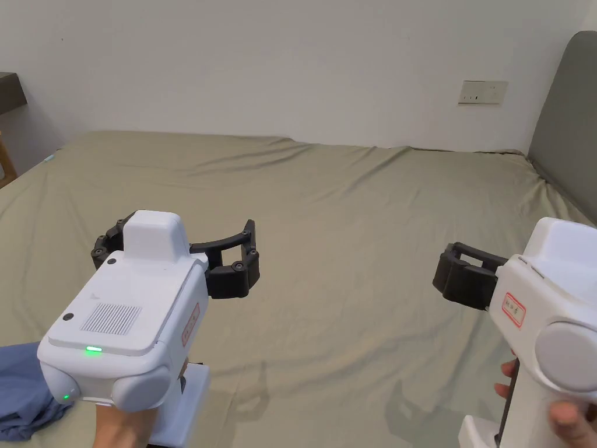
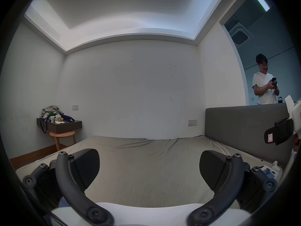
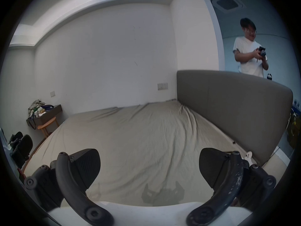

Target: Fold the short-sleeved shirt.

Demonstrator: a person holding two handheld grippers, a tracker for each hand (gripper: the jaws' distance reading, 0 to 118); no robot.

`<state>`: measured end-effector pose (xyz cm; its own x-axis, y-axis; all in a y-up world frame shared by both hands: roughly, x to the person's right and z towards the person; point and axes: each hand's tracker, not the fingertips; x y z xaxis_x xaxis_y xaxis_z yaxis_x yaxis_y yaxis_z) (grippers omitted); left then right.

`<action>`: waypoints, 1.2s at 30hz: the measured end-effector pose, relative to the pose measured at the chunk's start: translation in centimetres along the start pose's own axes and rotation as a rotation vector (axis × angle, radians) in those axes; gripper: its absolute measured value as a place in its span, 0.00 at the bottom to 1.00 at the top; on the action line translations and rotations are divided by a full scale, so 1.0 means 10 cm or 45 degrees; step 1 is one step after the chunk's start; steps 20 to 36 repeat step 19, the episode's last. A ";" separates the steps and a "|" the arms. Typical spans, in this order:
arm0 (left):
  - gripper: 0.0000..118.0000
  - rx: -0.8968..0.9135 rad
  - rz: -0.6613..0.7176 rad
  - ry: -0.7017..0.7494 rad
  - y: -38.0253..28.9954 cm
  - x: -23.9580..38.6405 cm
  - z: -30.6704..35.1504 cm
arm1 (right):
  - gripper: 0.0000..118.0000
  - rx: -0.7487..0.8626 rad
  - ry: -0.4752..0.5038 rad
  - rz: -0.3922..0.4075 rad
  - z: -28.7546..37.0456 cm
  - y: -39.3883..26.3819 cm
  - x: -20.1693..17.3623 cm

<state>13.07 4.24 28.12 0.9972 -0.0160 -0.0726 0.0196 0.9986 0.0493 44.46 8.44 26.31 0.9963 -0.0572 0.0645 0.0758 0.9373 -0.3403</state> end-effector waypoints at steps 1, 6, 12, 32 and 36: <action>1.00 0.000 0.000 0.000 0.00 0.00 0.00 | 1.00 0.051 -0.007 0.013 0.02 -0.02 -0.01; 1.00 0.002 0.000 0.007 -0.02 -0.01 -0.01 | 1.00 0.308 0.040 0.139 0.06 -0.14 -0.03; 1.00 0.004 0.005 0.011 -0.02 -0.01 -0.01 | 1.00 0.474 0.076 0.176 0.04 -0.24 -0.06; 1.00 0.005 0.001 0.014 -0.02 -0.01 -0.01 | 1.00 0.549 0.032 0.232 0.05 -0.26 -0.11; 1.00 0.005 0.001 0.014 -0.02 -0.01 -0.01 | 1.00 0.549 0.032 0.232 0.05 -0.26 -0.11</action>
